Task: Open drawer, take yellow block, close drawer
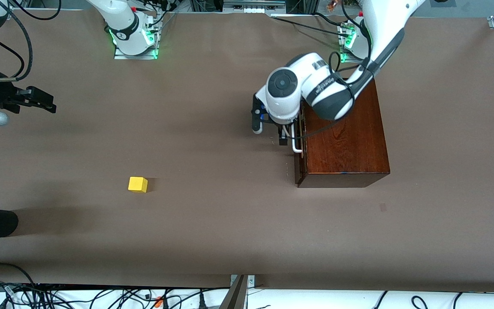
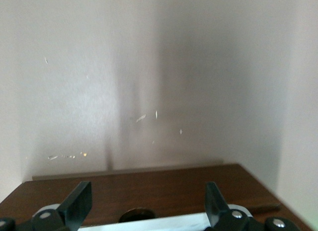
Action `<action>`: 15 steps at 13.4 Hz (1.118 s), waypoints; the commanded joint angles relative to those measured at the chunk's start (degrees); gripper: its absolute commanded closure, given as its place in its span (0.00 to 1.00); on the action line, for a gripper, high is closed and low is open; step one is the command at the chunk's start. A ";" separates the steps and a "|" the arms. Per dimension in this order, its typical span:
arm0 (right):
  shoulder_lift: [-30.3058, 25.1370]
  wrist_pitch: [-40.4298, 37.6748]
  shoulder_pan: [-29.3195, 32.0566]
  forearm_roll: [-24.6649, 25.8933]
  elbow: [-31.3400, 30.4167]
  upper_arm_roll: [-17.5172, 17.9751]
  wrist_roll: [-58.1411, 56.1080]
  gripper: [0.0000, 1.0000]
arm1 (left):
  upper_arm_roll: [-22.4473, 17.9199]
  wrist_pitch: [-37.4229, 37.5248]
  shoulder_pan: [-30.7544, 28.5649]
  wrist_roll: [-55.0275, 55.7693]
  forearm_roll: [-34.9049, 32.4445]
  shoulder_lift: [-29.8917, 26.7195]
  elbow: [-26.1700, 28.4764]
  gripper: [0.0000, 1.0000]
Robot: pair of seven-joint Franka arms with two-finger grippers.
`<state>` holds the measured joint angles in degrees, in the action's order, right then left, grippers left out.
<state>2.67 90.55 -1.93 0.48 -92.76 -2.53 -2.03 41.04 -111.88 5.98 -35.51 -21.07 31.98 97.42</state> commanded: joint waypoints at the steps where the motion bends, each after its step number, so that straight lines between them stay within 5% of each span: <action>1: -1.44 0.51 1.40 1.02 -1.19 1.47 0.63 0.00 | 3.34 1.31 -1.32 5.96 2.00 -1.48 -0.65 0.00; 6: -1.27 1.73 1.40 0.93 -1.28 1.21 0.54 0.00 | 3.43 3.67 -6.23 15.73 9.28 -5.69 -2.58 0.00; 15: -1.18 3.23 1.40 0.23 -1.37 1.30 3.00 0.00 | 2.12 30.48 -16.77 31.82 10.79 -9.56 -21.12 0.00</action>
<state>2.66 93.15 -1.61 0.66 -92.90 -2.31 0.04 43.24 -84.67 -7.76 -4.63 -10.75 22.74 79.96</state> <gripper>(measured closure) 0.000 0.000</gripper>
